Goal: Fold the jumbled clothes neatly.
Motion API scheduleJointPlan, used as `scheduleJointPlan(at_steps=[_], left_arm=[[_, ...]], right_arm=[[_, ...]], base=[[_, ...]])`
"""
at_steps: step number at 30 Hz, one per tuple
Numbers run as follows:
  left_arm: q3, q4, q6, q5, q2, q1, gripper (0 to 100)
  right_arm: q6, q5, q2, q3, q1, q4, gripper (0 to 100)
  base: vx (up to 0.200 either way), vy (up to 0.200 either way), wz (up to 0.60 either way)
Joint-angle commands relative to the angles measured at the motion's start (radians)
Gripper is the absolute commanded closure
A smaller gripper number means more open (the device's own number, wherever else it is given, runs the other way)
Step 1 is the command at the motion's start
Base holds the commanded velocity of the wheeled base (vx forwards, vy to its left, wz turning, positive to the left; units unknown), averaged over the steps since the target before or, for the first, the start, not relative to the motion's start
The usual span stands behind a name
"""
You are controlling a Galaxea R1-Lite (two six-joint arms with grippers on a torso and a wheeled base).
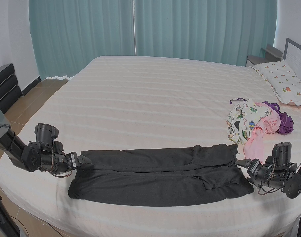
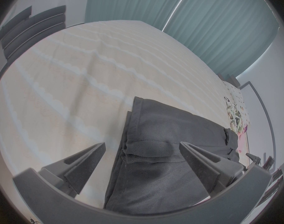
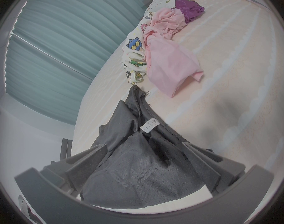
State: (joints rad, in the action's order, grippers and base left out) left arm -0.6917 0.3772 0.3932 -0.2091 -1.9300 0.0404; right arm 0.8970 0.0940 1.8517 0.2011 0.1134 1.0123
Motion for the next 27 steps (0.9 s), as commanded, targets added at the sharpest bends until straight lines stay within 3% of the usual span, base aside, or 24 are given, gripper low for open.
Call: scheduleJointPlan(at_steps=[1, 13, 14, 27], left_arm=[[-0.026, 0.003, -0.008, -0.019, -0.066, -0.001, 0], [-0.046, 0.003, -0.042, -0.036, -0.095, -0.007, 0], [-0.046, 0.003, -0.04, -0.036, -0.096, -0.008, 100], [-0.038, 0.005, -0.042, -0.036, -0.095, -0.034, 100]], right_arm=[[0.0, 0.0, 0.006, -0.003, 0.012, 0.0, 0], [0.002, 0.004, 0.011, -0.003, 0.012, 0.0, 0], [0.003, 0.006, 0.011, -0.003, 0.012, 0.0, 0], [0.003, 0.006, 0.012, -0.005, 0.012, 0.0, 0]], base=[[0.0, 0.0, 0.0], [0.0, 0.0, 0.0], [0.0, 0.0, 0.0], [0.0, 0.0, 0.0]])
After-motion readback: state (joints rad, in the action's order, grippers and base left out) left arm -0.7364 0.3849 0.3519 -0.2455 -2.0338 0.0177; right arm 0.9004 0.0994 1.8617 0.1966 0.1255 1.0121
